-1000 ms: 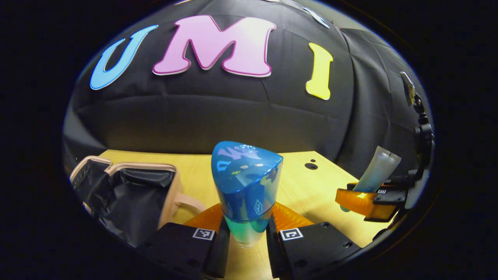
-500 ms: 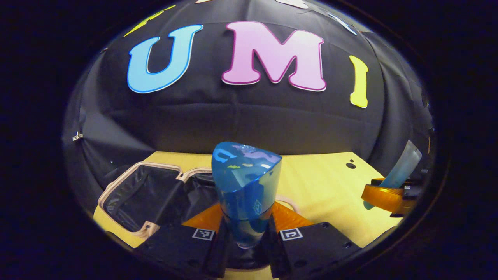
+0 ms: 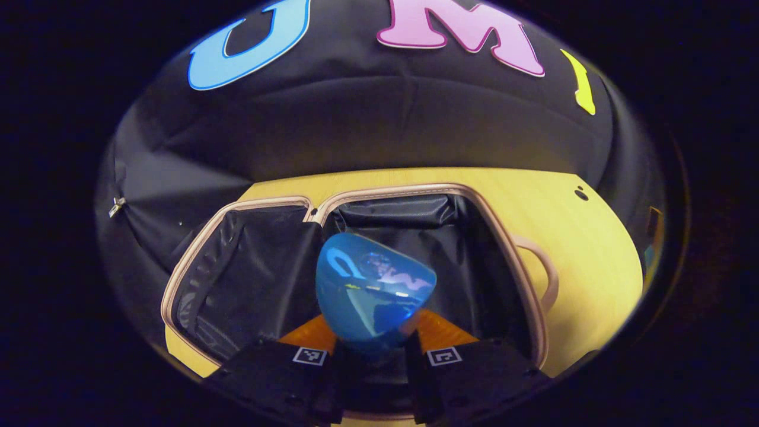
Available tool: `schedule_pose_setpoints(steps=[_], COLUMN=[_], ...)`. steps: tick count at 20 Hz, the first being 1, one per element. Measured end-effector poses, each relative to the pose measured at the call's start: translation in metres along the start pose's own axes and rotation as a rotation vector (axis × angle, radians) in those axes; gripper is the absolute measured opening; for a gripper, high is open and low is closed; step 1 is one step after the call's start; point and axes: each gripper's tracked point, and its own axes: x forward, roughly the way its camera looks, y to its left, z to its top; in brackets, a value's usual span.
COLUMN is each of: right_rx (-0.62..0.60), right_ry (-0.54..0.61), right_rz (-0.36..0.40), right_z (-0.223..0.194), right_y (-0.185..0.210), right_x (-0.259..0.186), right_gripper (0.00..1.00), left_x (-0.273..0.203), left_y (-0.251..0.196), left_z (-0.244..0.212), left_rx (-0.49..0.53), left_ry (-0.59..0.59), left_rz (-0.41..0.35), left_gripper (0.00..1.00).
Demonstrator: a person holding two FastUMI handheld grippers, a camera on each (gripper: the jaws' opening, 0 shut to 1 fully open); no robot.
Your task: First open the suitcase, pack the skin care products into it, and then close the suitcase.
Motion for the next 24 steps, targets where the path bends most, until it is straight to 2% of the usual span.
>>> schedule_pose_setpoints(steps=[1, 3, 4, 5, 6, 9, 10, 11, 12, 14, 15, 16, 17, 18, 20, 21, 22, 23, 24], right_rx=[-0.013, -0.022, -0.016, -0.005, 0.007, 0.031, 0.025, 0.017, 0.006, -0.022, -0.031, -0.036, -0.041, -0.043, -0.066, -0.098, -0.121, -0.126, -0.114], right_ry=[0.007, 0.012, 0.012, 0.009, 0.009, 0.022, 0.025, 0.025, 0.023, 0.016, 0.015, 0.016, 0.02, 0.02, 0.019, 0.02, 0.025, 0.039, 0.06], right_rz=[0.02, 0.034, 0.034, 0.031, 0.018, -0.002, -0.008, -0.013, -0.02, -0.037, -0.044, -0.05, -0.058, -0.068, -0.083, -0.085, -0.08, -0.067, -0.053], right_z=[-0.001, -0.001, 0.001, 0.002, 0.004, 0.006, 0.006, 0.008, 0.01, 0.014, 0.015, 0.016, 0.017, 0.02, 0.027, 0.03, 0.032, 0.029, 0.025], right_y=[0.002, 0.003, 0.002, 0.003, 0.001, -0.005, -0.007, -0.008, -0.009, -0.01, -0.01, -0.008, -0.006, -0.005, 0.005, 0.011, 0.018, 0.03, 0.04], right_x=[-0.009, -0.025, -0.033, -0.039, -0.042, -0.041, -0.039, -0.037, -0.034, -0.028, -0.024, -0.019, -0.011, -0.004, 0.012, 0.018, 0.024, 0.033, 0.042], right_gripper=[0.36, 0.36, 0.35, 0.35, 0.41, 0.4, 0.35, 0.35, 0.4, 0.41, 0.35, 0.41, 0.41, 0.41, 0.41, 0.41, 0.41, 0.35, 0.41], left_x=[0.006, 0.018, 0.022, 0.026, 0.029, 0.04, 0.044, 0.05, 0.049, 0.05, 0.048, 0.042, 0.036, 0.024, -0.018, -0.046, -0.067, -0.093, -0.114], left_y=[-0.001, -0.004, -0.002, -0.003, -0.003, -0.002, 0.001, 0.004, 0.002, 0.006, 0.01, 0.022, 0.025, 0.026, 0.042, 0.056, 0.066, 0.082, 0.094], left_z=[-0.002, -0.01, -0.001, 0.002, 0.0, 0.008, 0.006, -0.007, -0.014, 0.003, 0.004, 0.005, 0.009, 0.02, 0.055, 0.067, 0.077, 0.087, 0.094], left_rx=[0.011, 0.009, 0.005, -0.014, -0.033, -0.036, -0.021, 0.0, -0.001, 0.004, 0.015, 0.023, 0.009, -0.024, -0.079, -0.084, -0.081, -0.08, -0.088], left_ry=[0.039, 0.136, 0.134, 0.162, 0.213, 0.265, 0.286, 0.343, 0.379, 0.311, 0.307, 0.297, 0.271, 0.216, 0.046, -0.026, -0.082, -0.142, -0.187], left_rz=[0.004, -0.006, -0.007, -0.013, -0.02, -0.03, -0.021, -0.017, -0.027, -0.028, -0.02, -0.004, -0.018, -0.033, -0.05, -0.038, -0.027, -0.005, 0.006], left_gripper=[0.46, 0.49, 0.46, 0.47, 0.46, 0.49, 0.47, 0.43, 0.47, 0.51, 0.47, 0.56, 0.64, 0.81, 0.9, 0.98, 0.98, 0.98, 0.98])
